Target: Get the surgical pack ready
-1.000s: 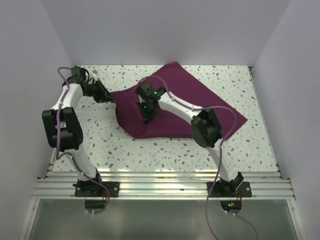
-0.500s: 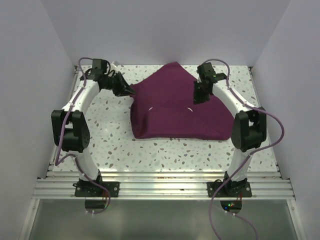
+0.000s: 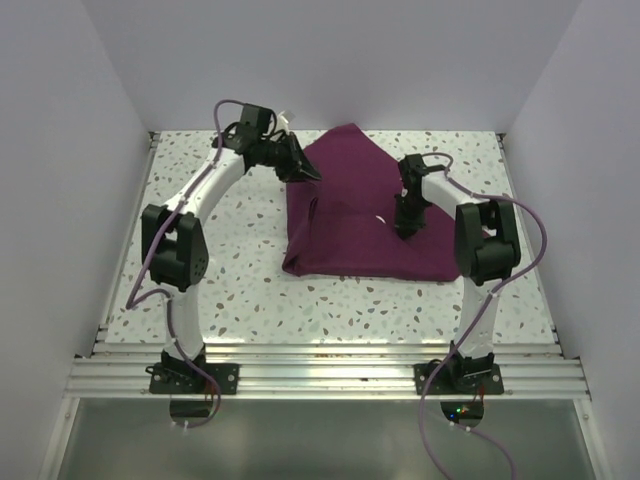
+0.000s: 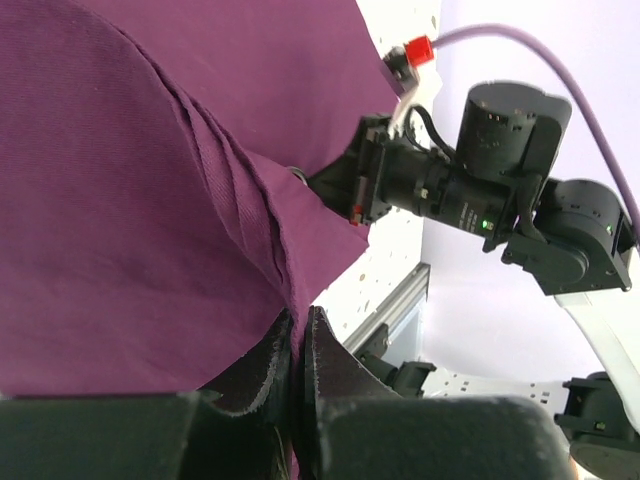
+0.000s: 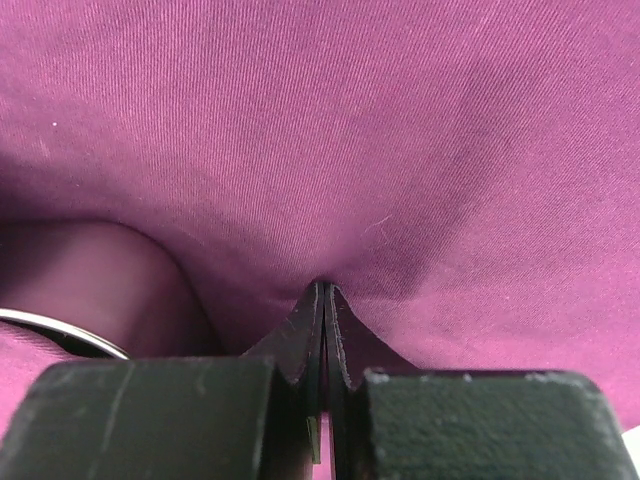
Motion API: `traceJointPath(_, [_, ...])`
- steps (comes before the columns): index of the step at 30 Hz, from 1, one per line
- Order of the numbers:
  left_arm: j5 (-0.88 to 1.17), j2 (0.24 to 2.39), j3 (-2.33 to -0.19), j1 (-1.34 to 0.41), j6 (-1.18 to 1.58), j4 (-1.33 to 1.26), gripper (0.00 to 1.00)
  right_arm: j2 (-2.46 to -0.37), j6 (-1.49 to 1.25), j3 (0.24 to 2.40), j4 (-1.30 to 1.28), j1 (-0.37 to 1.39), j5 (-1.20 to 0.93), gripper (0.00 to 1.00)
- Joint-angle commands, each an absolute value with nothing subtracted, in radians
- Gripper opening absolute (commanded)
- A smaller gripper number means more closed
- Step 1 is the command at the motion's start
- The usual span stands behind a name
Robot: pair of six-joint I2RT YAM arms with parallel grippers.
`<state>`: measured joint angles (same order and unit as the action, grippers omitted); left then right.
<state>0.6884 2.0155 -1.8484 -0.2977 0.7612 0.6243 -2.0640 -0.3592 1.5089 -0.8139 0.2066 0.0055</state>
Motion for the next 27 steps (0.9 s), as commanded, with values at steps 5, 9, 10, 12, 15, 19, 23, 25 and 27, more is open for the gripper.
traceJointPath(5, [0.723, 2.1, -1.971, -0.409, 0.833, 0.557, 0.0, -2.141, -0.357, 1.526, -0.808, 0.199, -0.024, 0.0])
traceJointPath(9, [0.718, 2.154, -1.994, -0.445, 0.85, 0.549, 0.0, -2.148, -0.36, 1.529, -0.808, 0.199, -0.037, 0.0])
traceJointPath(10, [0.718, 2.163, -1.994, -0.452, 0.854, 0.531, 0.0, -2.148, -0.359, 1.534, -0.81, 0.199, -0.04, 0.0])
traceJointPath(12, [0.724, 2.189, -1.997, -0.471, 0.87, 0.519, 0.0, -2.152, -0.36, 1.542, -0.811, 0.201, -0.043, 0.0])
traceJointPath(15, [0.738, 2.227, -2.014, -0.494, 0.893, 0.497, 0.0, -2.161, -0.364, 1.549, -0.813, 0.199, -0.06, 0.0])
traceJointPath(19, [0.739, 2.272, -2.055, -0.52, 0.91, 0.482, 0.0, -2.186, -0.364, 1.552, -0.813, 0.201, -0.071, 0.0])
traceJointPath(23, [0.741, 2.299, -2.059, -0.529, 0.942, 0.45, 0.0, -2.195, -0.36, 1.552, -0.811, 0.202, -0.077, 0.0])
traceJointPath(25, [0.744, 2.313, -2.06, -0.531, 0.953, 0.425, 0.0, -2.195, -0.359, 1.552, -0.813, 0.202, -0.078, 0.0])
traceJointPath(27, [0.75, 2.327, -2.06, -0.532, 0.957, 0.42, 0.0, -2.194, -0.359, 1.551, -0.813, 0.202, -0.08, 0.0])
